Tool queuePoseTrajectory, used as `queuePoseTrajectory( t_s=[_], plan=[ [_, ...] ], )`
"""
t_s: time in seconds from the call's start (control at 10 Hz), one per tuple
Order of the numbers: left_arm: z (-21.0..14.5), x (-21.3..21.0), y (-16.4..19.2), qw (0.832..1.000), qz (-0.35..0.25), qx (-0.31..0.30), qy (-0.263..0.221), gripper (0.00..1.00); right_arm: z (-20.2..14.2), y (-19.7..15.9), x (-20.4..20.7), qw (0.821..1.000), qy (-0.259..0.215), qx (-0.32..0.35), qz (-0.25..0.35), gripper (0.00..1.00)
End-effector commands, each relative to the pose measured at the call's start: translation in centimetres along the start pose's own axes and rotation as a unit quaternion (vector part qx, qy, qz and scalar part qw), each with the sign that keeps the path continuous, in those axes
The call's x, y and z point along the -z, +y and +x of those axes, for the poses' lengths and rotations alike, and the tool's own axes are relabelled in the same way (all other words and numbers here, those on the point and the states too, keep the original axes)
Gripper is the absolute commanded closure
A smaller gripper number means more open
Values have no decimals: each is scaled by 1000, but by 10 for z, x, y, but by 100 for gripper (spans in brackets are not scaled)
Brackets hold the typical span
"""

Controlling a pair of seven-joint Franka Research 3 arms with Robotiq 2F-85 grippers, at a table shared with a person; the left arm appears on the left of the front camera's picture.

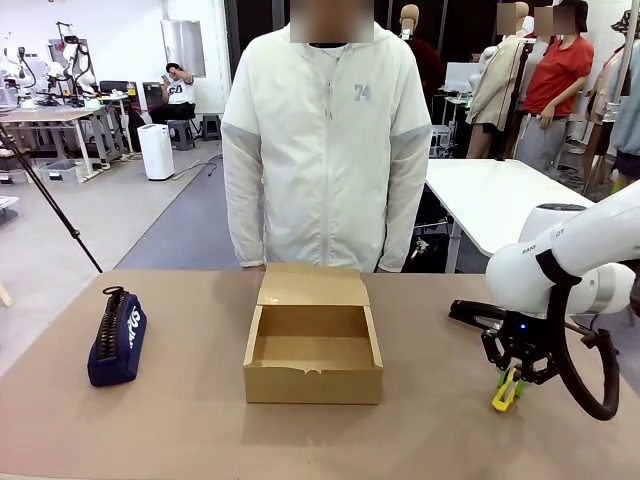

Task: Pack the items into the box.
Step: Pick up the item indicated by the person and place it inside the Mailer Box.

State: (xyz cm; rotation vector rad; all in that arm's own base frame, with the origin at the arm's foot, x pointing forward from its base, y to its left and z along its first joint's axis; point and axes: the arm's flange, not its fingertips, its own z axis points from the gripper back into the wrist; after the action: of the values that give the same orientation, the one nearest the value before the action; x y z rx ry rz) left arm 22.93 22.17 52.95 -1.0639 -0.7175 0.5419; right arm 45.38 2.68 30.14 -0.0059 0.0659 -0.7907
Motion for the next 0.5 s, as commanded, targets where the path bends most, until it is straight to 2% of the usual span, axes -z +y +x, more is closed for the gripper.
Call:
queuePoseTrajectory(
  t_s=[0.0,0.2,0.3,0.4],
  plan=[
    [1,0,-1,1000,-9,7,-3,0,-4,-15,-62,999,-3,-38,-15,100],
    [1,0,-1,1000,-9,7,-3,0,-16,-30,-126,996,4,-84,-11,100],
    [1,0,-1,1000,-9,7,-3,0,-23,-39,-156,995,2,-101,13,100],
    [1,0,-1,1000,-9,7,-3,0,-27,-47,-169,992,4,-118,31,100]
  ],
)
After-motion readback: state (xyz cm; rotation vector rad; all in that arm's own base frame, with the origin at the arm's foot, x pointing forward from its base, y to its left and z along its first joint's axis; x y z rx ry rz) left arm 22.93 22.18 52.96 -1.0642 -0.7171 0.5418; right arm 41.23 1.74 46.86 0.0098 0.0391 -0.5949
